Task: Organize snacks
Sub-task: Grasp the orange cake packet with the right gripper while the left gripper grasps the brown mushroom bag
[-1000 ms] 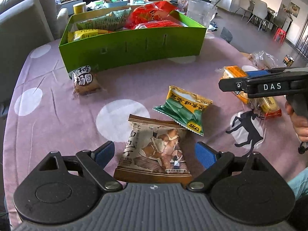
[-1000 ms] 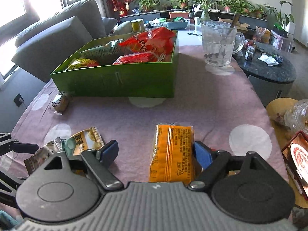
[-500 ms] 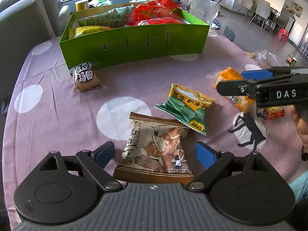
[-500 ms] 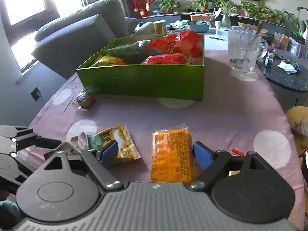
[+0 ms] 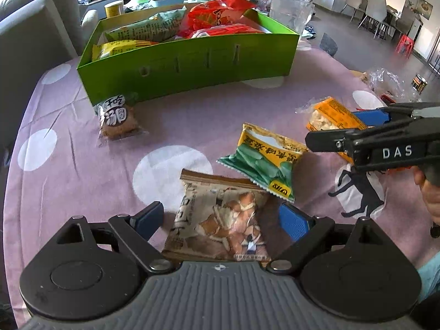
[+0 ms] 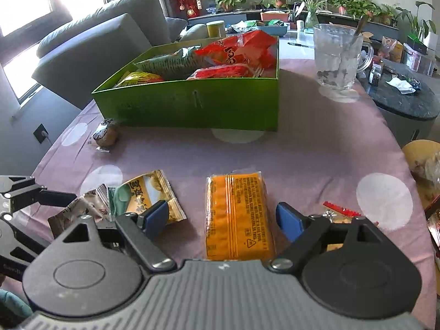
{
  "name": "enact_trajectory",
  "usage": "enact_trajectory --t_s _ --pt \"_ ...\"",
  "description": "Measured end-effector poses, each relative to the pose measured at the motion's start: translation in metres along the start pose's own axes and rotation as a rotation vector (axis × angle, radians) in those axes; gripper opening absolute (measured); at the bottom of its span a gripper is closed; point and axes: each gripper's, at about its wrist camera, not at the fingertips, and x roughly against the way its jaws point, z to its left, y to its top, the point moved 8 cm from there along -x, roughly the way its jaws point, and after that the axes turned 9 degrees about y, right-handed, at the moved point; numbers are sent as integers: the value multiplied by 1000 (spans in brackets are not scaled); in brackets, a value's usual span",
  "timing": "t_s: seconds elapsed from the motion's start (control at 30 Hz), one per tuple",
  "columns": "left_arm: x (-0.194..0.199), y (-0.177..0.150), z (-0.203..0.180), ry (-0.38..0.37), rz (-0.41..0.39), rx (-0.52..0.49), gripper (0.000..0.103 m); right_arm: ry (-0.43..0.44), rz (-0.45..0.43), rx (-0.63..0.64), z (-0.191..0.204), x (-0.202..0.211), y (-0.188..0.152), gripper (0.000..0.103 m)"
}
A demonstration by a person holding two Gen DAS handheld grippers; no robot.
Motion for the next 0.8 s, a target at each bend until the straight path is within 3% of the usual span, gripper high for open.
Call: enact_trajectory --t_s 0.13,0.27,0.37,0.8 --pt "-1 2 -4 -17 -33 -11 83 3 8 -13 -2 -2 -2 63" --pt "3 3 -4 -18 -49 -22 62 9 8 -26 -3 -2 -2 63" --pt "6 4 2 -53 -41 32 54 9 8 -33 -4 -2 -3 63" --pt "24 4 12 -45 -76 82 52 5 7 -57 -7 -1 -3 63"
